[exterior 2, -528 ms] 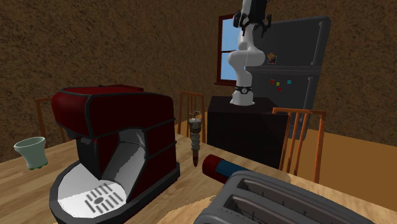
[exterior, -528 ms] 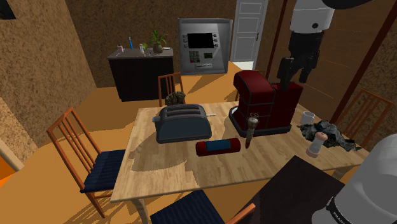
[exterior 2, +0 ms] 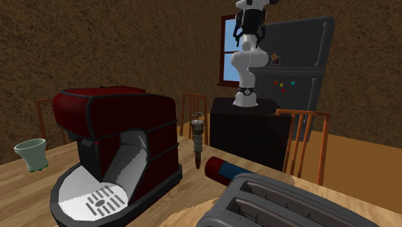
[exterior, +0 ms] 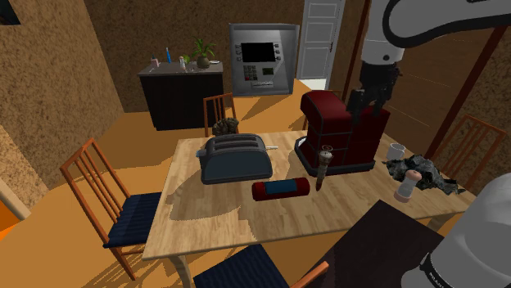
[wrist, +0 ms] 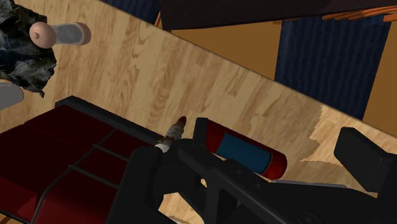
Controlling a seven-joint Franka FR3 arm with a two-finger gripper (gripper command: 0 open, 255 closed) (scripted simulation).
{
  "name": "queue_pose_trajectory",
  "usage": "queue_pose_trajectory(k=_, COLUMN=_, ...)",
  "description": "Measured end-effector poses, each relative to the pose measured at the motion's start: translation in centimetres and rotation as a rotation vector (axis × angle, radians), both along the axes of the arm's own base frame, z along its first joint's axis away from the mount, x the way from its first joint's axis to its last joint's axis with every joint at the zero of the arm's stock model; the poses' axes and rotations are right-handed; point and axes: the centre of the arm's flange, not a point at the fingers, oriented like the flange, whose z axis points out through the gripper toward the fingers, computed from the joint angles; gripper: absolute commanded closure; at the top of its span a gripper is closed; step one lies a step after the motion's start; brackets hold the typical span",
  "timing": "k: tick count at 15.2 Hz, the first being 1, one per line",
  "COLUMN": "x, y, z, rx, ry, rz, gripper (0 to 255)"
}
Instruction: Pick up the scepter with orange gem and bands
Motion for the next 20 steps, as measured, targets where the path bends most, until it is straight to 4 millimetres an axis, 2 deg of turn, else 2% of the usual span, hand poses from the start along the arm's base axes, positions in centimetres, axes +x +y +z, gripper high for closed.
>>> queue_pose_trajectory(k=9, x=5.3, y=-6.6, z=-8.0, rx=0.011, ry=-0.021, rz=0.004, gripper=0)
queue_pose_trajectory(k=20, x=12.9, y=-14.5, z=-17.3, rx=0.024, ry=-0.046, rz=0.008, gripper=0)
